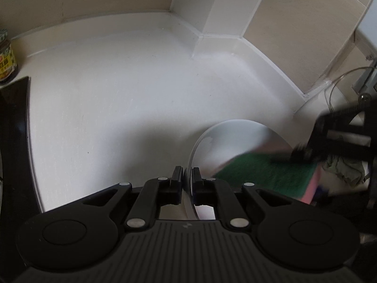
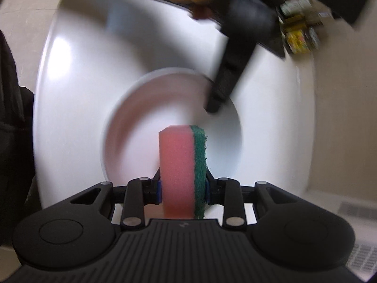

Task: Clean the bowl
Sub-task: 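Scrub the bowl's inside with the sponge while the left gripper tilts the bowl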

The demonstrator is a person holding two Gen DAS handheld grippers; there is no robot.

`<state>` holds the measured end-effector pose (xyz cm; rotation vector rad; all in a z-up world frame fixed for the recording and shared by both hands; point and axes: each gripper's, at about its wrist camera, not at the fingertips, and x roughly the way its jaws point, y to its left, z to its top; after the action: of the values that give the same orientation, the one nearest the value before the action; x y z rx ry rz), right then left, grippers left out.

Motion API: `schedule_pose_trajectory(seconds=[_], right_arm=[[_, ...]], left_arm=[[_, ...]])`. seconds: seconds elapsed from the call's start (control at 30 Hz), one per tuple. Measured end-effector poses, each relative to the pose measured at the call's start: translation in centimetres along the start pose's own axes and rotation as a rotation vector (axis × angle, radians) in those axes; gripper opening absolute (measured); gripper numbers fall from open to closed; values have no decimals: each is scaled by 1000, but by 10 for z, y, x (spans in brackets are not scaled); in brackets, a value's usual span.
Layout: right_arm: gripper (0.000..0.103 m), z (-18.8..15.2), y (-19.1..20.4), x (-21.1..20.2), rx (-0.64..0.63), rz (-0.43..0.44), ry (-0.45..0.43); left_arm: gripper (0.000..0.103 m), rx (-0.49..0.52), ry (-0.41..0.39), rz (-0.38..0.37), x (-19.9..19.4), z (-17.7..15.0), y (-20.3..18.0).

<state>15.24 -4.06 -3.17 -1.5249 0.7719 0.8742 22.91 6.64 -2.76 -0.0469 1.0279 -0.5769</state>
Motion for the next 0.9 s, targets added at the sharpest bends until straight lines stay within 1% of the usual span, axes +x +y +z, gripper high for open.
schedule_pose_trajectory(seconds=[0.03, 0.07, 0.13, 0.2, 0.27, 0.37, 0.43, 0.57, 0.63, 0.73, 0.8, 0.9], right_arm=[[27, 2, 4, -3, -19, -5, -17], [27, 2, 5, -6, -22, 10, -31], [27, -1, 7, -20, -28, 90, -78], [27, -8, 11, -26, -51, 136, -62], [27, -16, 13, -20, -78, 120, -10], [28, -20, 2, -11, -20, 112, 8], [28, -16, -2, -10, 16, 91, -10], [27, -4, 4, -16, 29, 99, -74], [28, 0, 8, -20, 28, 99, -87], [27, -4, 13, -26, 27, 134, -83], [27, -11, 13, -26, 45, 139, -60], [27, -17, 13, -23, 78, 118, -21]], left_arm=[[5, -12, 3, -7, 0, 0, 1], [5, -24, 6, -14, 1, 1, 3], [6, -45, 12, -25, 1, 2, 5], [6, -62, 18, -34, 2, 3, 7], [6, -69, 24, -36, 2, 4, 7], [6, -68, 22, -22, 3, 6, 6], [6, -67, 20, -12, 3, 7, 6], [6, -72, 14, -11, 5, 7, 4], [6, -76, 11, -14, 6, 6, 4], [6, -78, 5, -18, 7, 5, 5], [7, -81, -1, -21, 7, 4, 5], [7, -80, -10, -16, 7, 2, 4]])
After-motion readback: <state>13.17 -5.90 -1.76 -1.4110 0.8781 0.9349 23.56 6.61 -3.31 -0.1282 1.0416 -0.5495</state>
